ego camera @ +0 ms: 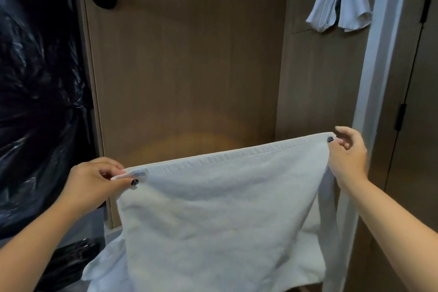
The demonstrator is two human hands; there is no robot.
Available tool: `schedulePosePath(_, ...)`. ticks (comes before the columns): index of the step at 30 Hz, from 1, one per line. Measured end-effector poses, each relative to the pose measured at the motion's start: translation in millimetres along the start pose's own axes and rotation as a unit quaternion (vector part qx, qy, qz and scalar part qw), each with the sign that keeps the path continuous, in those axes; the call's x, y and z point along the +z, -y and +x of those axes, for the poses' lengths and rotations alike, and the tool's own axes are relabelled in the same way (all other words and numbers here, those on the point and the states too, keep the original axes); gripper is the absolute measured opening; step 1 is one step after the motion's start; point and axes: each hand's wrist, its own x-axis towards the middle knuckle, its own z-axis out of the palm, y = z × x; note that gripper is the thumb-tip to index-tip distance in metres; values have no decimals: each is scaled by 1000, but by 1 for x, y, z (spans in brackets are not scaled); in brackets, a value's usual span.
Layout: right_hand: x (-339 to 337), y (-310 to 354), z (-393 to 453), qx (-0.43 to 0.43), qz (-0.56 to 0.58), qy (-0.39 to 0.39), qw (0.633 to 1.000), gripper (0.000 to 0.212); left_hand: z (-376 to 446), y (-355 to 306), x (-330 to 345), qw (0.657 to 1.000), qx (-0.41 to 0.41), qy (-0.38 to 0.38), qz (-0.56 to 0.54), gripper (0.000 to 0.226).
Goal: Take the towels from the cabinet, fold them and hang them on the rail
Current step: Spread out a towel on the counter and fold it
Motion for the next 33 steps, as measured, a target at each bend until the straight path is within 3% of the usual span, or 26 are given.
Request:
schedulePosePath(4, -18, -15, -8, -73, -108, 155, 979, 12, 3, 8, -7, 997, -34, -63, 8, 13)
schedulePosePath(7, -38, -20, -13, -137, -225, 302, 916, 37, 9, 12, -16, 994, -73, -84, -5, 9)
schedulePosePath(10, -47, -12, -26, -194, -318, 365, 853, 55, 12, 13, -28, 995, -69, -76, 15, 11)
schedulePosePath(12, -49, -6, -33, -220, -326, 366, 843, 58, 11, 12, -38, 996, -59, -60, 26, 12)
schedulePosePath(18, -58, 24, -61, -200, -294, 333, 873, 55, -10, 16, -81, 997, -77, -21, -6, 15)
schedulePosePath(21, -58, 50, -80, -189, -273, 293, 897, 34, -23, 10, -104, 987, -113, -42, -109, 7)
schedulePosePath(25, -51, 78, -108, -141, -223, 209, 942, 21, -43, 17, -130, 942, -195, -33, -269, 7)
schedulePosePath(29, -46, 83, -137, -125, -303, 230, 916, 26, -72, 42, -146, 911, -252, -8, -326, 12)
schedulePosePath(33, -44, 83, -163, -111, -367, 258, 887, 7, -102, 67, -157, 948, -241, 25, -207, 21)
